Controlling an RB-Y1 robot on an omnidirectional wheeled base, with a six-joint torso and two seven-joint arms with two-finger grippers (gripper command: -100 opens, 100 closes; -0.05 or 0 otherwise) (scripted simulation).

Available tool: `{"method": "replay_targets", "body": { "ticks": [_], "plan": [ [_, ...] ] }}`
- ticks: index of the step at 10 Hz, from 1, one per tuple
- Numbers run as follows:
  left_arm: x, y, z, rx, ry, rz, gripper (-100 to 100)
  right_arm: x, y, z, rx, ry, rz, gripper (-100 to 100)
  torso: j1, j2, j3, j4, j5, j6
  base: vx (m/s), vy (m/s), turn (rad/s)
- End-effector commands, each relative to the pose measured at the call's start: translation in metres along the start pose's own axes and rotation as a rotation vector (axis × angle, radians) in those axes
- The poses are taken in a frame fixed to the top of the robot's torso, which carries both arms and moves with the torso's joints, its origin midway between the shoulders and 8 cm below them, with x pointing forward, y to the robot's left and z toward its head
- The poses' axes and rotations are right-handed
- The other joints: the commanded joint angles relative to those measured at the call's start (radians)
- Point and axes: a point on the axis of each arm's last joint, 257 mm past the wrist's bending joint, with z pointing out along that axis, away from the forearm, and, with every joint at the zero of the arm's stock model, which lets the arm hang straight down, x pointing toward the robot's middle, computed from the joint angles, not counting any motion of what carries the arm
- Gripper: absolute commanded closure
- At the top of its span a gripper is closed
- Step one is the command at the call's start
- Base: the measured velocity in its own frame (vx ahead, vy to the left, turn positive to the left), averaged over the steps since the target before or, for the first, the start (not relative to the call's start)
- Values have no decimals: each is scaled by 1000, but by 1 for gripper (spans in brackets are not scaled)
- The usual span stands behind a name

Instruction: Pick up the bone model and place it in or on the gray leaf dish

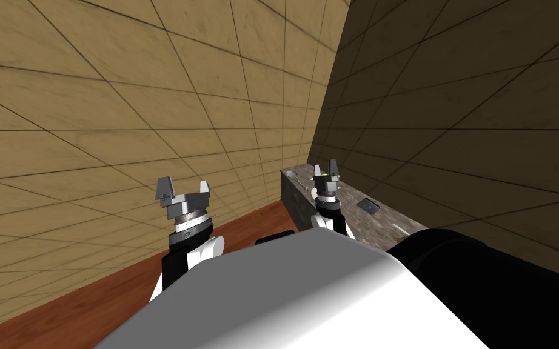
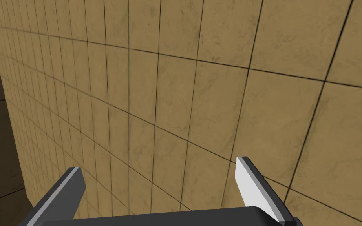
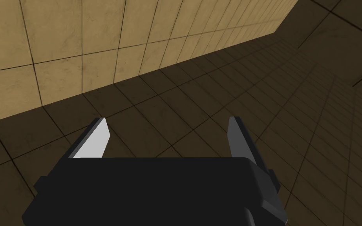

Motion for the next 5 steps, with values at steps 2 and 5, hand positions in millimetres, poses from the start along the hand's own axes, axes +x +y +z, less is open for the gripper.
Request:
{"method": "replay_targets", "body": {
  "ticks": [2,5],
  "plan": [
    [0,0,0,0,0,0,0,0,-9,1,36,40,11,-100,0,-1,-1,0,0,0,37,11,-5],
    [0,0,0,0,0,0,0,-5,-24,4,100,64,40,-100,2,-4,-2,-1,0,0,63,36,-8]
  ]
}}
